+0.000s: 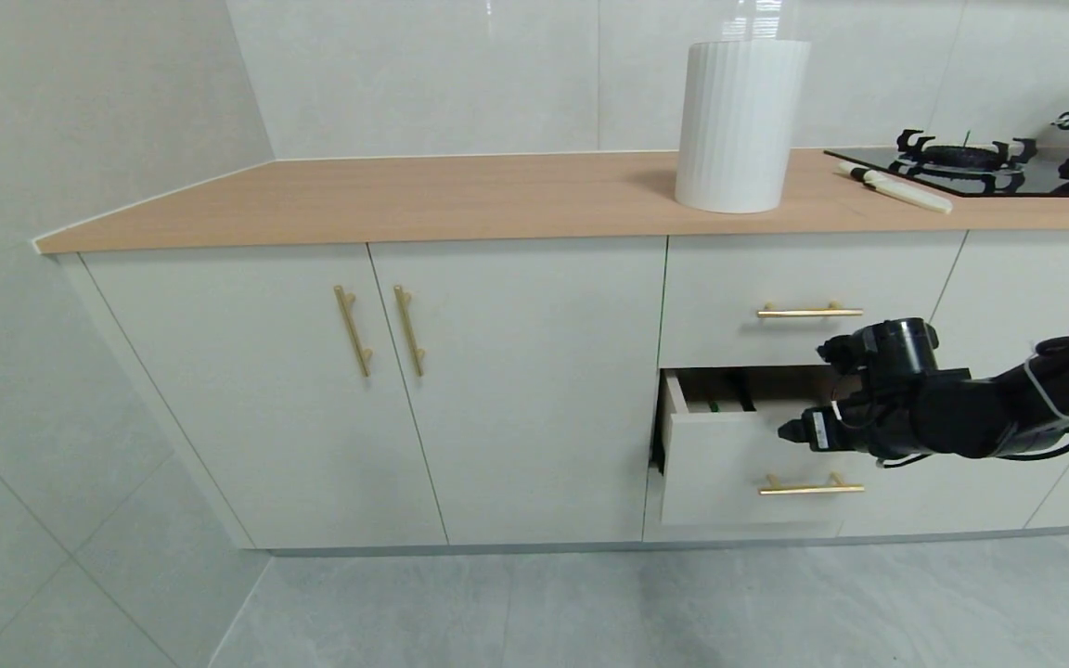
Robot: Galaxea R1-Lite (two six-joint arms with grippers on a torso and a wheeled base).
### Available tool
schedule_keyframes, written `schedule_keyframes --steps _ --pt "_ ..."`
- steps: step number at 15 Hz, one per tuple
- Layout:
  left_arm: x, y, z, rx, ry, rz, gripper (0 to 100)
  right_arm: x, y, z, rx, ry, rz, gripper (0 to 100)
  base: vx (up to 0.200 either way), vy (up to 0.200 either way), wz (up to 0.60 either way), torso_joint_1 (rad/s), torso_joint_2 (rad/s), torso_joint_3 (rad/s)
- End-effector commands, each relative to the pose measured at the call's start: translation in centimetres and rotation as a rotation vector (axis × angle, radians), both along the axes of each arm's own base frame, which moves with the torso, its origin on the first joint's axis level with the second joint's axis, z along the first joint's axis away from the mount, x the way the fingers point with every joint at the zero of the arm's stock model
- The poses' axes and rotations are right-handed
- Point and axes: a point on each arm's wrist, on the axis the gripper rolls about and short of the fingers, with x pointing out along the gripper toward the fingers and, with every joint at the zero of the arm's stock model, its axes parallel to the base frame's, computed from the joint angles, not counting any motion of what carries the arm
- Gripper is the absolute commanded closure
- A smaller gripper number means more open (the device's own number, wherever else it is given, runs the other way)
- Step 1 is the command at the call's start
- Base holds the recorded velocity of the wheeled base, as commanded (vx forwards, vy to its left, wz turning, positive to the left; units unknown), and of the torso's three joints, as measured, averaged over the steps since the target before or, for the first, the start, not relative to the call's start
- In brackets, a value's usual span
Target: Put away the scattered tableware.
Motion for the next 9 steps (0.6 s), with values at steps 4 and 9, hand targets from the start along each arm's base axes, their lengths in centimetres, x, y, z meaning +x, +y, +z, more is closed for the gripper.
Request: schedule_keyframes --steps 4,9 --pt "0.0 0.0 0.0 0.0 0.001 0.0 0 1.2 -0.5 -2.1 0.006 -0.038 -0.022 0 0.0 0.0 0.0 0.0 0.0 0.0" --pt "0.0 0.0 0.0 0.0 0.001 0.002 0 2.9 -0.2 -5.1 0.009 -0.191 -0.046 0 0.0 0.0 0.0 0.0 0.0 0.0"
